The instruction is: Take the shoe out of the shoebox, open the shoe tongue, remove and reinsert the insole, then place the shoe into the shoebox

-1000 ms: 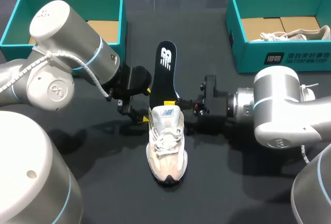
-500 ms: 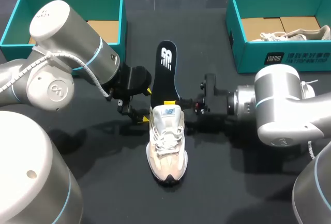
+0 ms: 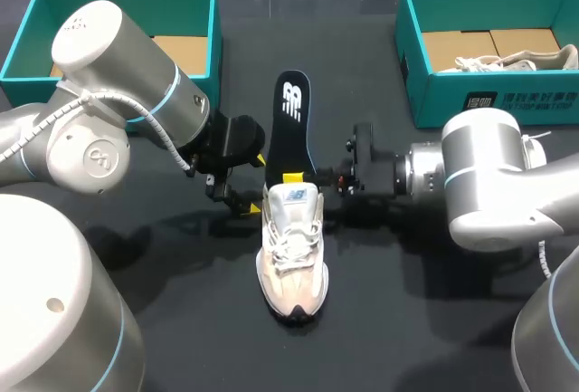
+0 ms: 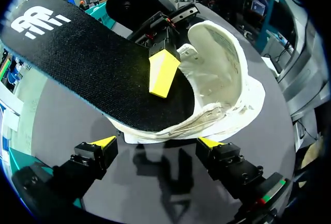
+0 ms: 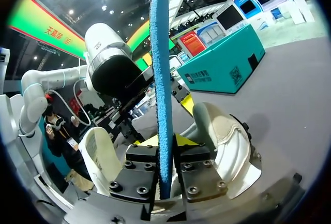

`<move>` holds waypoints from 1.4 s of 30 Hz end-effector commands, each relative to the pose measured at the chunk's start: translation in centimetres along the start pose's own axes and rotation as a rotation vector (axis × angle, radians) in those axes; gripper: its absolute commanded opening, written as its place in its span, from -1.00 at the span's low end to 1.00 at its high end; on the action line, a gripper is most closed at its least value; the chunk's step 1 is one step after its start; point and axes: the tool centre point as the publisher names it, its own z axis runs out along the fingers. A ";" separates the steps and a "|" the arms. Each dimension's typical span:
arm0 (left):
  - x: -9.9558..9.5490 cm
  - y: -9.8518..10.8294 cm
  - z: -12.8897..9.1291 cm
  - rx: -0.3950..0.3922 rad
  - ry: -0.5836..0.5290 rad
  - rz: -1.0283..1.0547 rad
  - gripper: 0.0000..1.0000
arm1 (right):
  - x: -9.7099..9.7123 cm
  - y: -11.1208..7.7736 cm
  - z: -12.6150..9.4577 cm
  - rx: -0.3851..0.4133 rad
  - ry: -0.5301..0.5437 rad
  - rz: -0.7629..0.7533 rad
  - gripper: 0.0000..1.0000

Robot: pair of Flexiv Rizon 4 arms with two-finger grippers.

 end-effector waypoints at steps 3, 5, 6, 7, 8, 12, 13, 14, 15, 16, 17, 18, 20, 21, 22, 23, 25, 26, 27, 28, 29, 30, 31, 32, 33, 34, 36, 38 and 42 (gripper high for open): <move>0.1 0.0 0.0 -0.002 -0.002 0.000 1.00 | 0.1 0.6 -0.5 0.008 0.013 -0.017 -0.58; 0.1 0.0 0.0 -0.002 -0.002 0.000 1.00 | 0.2 0.9 -0.5 0.010 0.012 -0.024 -0.57; 0.1 0.0 0.0 -0.002 -0.002 0.000 1.00 | 0.2 1.1 -0.5 0.013 0.012 -0.030 -0.55; 0.1 0.0 0.0 -0.002 -0.002 0.000 1.00 | 0.2 1.2 -0.5 0.014 0.012 -0.034 -0.55; 0.1 0.0 0.0 -0.002 -0.002 0.000 1.00 | 0.2 1.4 -0.5 0.015 0.013 -0.038 -0.55; 0.1 0.0 0.0 -0.002 -0.002 0.000 1.00 | 0.2 2.3 -0.5 0.016 0.020 -0.057 -0.58; 0.1 0.0 0.0 -0.002 -0.002 0.000 1.00 | 0.2 2.5 -0.4 0.015 0.022 -0.061 -0.59; 0.1 0.0 0.0 -0.002 -0.002 0.000 1.00 | 0.2 2.6 -0.4 0.013 0.023 -0.064 -0.59; 0.1 0.0 0.0 -0.002 -0.002 0.000 1.00 | 0.1 2.8 -0.4 0.007 0.028 -0.067 -0.61; 0.1 0.0 0.0 -0.002 -0.002 0.000 1.00 | 0.0 3.0 -0.3 0.005 0.030 -0.068 -0.62; 0.1 0.0 0.0 -0.002 -0.002 0.000 1.00 | -0.1 3.1 -0.3 0.000 0.034 -0.070 -0.62; 0.1 0.0 0.0 -0.002 -0.002 0.000 1.00 | -0.2 3.3 -0.2 -0.003 0.038 -0.071 -0.62; 0.1 0.0 0.0 -0.002 -0.002 0.000 1.00 | -0.2 3.4 -0.2 -0.007 0.042 -0.073 -0.61; 0.1 0.0 0.0 -0.002 -0.002 0.000 1.00 | -0.2 3.6 -0.2 -0.011 0.045 -0.075 -0.61; 0.1 0.0 0.0 -0.002 -0.002 0.000 1.00 | -0.2 3.6 -0.2 -0.015 0.046 -0.075 -0.62; 0.1 0.0 0.0 -0.002 -0.002 0.000 1.00 | -0.2 3.7 -0.2 -0.021 0.047 -0.075 -0.63; 0.1 0.0 0.0 -0.002 -0.002 0.000 1.00 | -0.2 3.9 -0.2 -0.026 0.048 -0.074 -0.76; 0.1 0.0 0.0 -0.002 -0.002 0.000 1.00 | -0.2 3.9 -0.2 -0.030 0.049 -0.072 -0.87; 0.1 0.0 0.0 -0.002 -0.002 0.000 1.00 | -0.3 3.9 -0.2 -0.032 0.050 -0.070 -1.00; 0.1 0.0 0.0 -0.002 -0.002 0.000 1.00 | -0.3 3.9 -0.2 -0.033 0.051 -0.067 -1.00; 0.1 0.0 0.0 -0.002 -0.002 0.000 1.00 | -0.4 3.9 -0.1 -0.033 0.051 -0.062 -1.00; 0.1 0.0 0.0 -0.002 -0.002 0.000 1.00 | -0.4 3.8 -0.1 -0.035 0.052 -0.056 -1.00; 0.1 0.0 0.0 -0.002 -0.002 0.000 1.00 | -0.5 3.6 0.0 -0.035 0.053 -0.050 -1.00; 0.1 0.0 0.0 -0.002 -0.002 0.000 1.00 | -0.6 3.5 0.0 -0.035 0.053 -0.045 -1.00; 0.1 0.0 0.0 -0.002 -0.002 0.000 1.00 | -0.7 3.3 0.0 -0.034 0.055 -0.038 -1.00; 0.1 0.0 0.0 -0.002 -0.002 0.000 1.00 | -0.8 3.1 0.1 -0.033 0.056 -0.032 -1.00; 0.1 0.0 0.0 -0.002 -0.002 0.000 1.00 | -0.9 2.7 0.1 -0.031 0.057 -0.021 -1.00; 0.1 0.0 0.0 -0.002 -0.002 0.000 1.00 | -0.9 2.3 0.1 -0.028 0.055 -0.010 -1.00; 0.1 0.0 0.0 -0.002 -0.002 0.000 1.00 | -0.9 1.6 0.1 -0.010 0.048 0.012 -1.00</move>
